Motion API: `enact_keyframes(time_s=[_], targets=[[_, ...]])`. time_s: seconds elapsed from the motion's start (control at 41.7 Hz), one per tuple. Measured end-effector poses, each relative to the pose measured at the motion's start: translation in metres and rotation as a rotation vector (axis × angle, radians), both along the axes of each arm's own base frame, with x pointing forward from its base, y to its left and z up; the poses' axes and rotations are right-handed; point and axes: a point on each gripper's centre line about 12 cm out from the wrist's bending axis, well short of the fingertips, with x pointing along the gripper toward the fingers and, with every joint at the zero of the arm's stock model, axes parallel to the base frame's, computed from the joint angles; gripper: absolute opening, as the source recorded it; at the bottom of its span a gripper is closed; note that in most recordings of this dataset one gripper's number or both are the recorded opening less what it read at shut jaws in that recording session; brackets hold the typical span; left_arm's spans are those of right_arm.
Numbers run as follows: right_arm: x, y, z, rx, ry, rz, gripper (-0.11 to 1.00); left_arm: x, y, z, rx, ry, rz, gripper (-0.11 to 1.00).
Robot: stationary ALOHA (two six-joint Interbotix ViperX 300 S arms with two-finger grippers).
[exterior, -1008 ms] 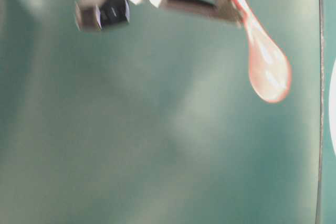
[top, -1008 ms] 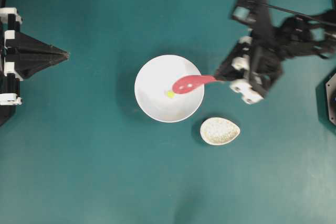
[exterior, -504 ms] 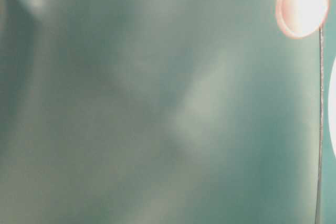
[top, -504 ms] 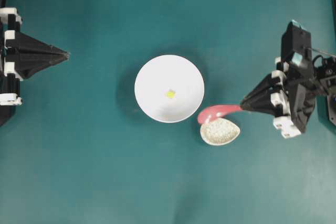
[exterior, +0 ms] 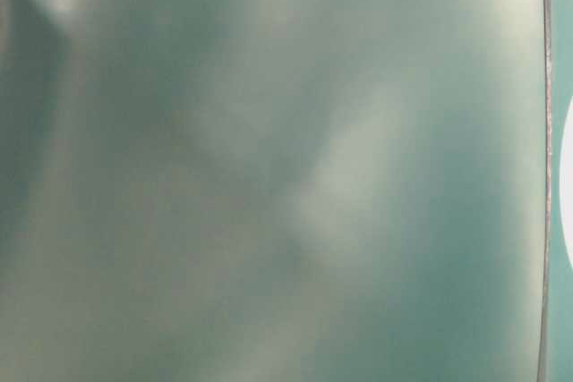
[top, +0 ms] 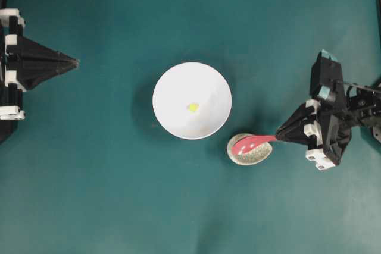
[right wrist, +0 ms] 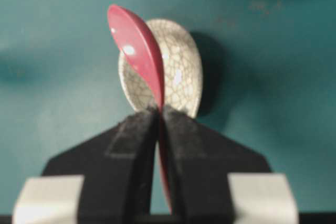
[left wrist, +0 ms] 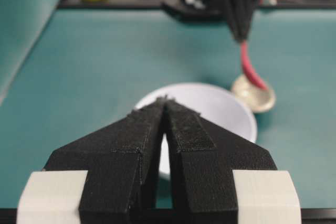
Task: Scoop the yellow hexagonal prism block from the bowl with a spoon using the right arm.
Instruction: 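Carry the red spoon right and lower it onto the oval spoon rest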
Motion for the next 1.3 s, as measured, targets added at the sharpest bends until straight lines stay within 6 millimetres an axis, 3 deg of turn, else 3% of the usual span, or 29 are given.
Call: enact_keyframes(time_s=[0.552,0.984,1.104,1.296], targets=[[-0.003,0.002,-0.020,0.021,0.061,-0.027,0.05,0.000,0.000,0.000,0.000,-0.002,0.000,0.00],[-0.003,0.002,-0.022,0.051,0.075,-0.056,0.06,0.000,0.000,0.000,0.000,-0.002,0.000,0.00],[-0.003,0.002,-0.021,0.051,0.072,-0.057,0.13,0.000,0.000,0.000,0.000,0.000,0.000,0.00],[-0.003,0.002,-0.022,0.053,0.079,-0.056,0.35,0.000,0.000,0.001,0.000,-0.003,0.000,0.00]])
